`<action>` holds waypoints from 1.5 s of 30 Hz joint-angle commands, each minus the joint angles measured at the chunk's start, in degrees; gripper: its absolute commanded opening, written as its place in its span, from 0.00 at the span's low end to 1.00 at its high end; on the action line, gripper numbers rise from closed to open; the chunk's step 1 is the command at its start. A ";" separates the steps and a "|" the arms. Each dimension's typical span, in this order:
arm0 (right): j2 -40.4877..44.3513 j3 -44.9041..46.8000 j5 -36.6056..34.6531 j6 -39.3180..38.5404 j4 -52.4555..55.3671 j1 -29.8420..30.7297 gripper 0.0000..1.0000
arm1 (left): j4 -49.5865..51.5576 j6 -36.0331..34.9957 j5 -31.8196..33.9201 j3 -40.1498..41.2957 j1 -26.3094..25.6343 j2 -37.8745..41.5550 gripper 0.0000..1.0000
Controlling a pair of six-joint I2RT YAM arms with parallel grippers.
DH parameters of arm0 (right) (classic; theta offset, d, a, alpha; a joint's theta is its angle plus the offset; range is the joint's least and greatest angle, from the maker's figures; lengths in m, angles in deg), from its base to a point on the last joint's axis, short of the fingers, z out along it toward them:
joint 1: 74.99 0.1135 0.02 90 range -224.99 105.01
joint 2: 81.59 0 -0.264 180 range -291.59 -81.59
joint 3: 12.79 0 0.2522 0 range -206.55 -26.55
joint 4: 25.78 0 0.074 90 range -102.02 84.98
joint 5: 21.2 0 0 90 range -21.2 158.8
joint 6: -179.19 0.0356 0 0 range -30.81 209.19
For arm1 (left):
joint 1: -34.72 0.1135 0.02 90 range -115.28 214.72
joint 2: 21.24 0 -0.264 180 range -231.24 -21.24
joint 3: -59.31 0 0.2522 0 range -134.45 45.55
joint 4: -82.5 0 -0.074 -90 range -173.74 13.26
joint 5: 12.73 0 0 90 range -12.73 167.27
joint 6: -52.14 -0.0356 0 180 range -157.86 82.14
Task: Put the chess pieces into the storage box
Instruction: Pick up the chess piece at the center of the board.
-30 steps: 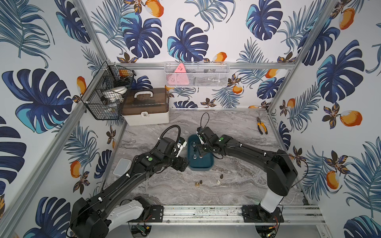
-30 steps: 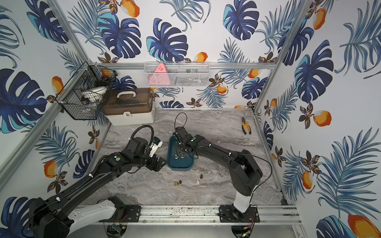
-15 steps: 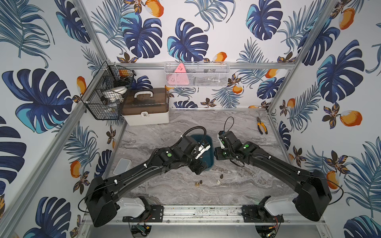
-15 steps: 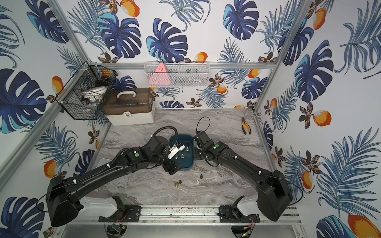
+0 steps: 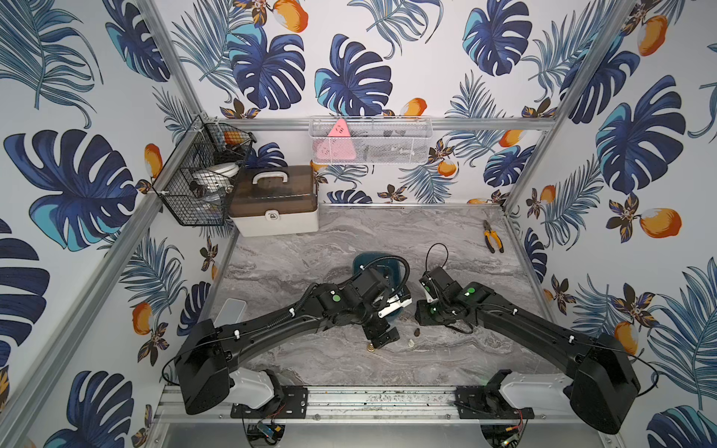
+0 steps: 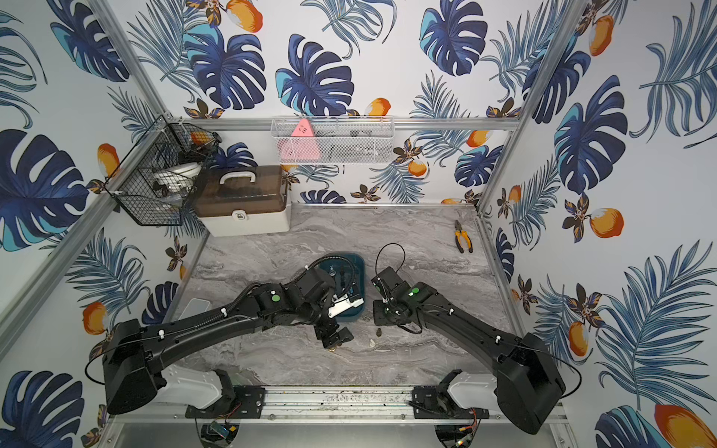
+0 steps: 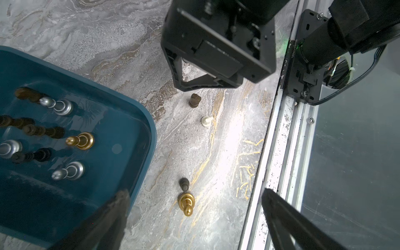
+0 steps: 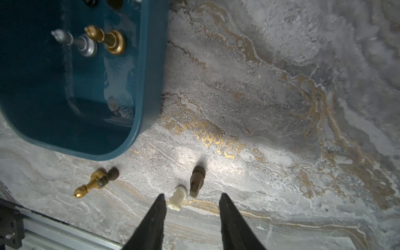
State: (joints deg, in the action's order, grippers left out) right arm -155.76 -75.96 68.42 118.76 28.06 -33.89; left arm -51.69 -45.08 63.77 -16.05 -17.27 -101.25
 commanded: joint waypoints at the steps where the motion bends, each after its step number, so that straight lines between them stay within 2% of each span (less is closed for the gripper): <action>1: -1.09 0.23 -1.04 1.72 1.56 0.96 0.42 | 1.73 -2.49 -0.41 -0.61 0.00 -0.86 0.99; 14: -7.13 -0.64 -2.78 3.21 0.16 3.56 0.35 | 2.54 -2.70 -0.14 -0.75 -0.68 -2.64 0.99; 24: -10.32 -0.10 -3.06 5.12 -1.71 4.16 0.33 | 3.29 -2.84 -0.13 -1.17 -0.92 -3.31 0.99; 45: -11.35 1.27 -3.69 5.34 -3.52 4.43 0.19 | 3.73 -2.66 0.22 -1.51 -1.10 -4.11 0.99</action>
State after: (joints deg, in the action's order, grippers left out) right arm -167.33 -74.71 65.69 123.94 25.26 -29.58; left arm -48.15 -46.79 63.82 -17.14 -18.25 -105.38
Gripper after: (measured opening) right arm 0.189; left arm 0.988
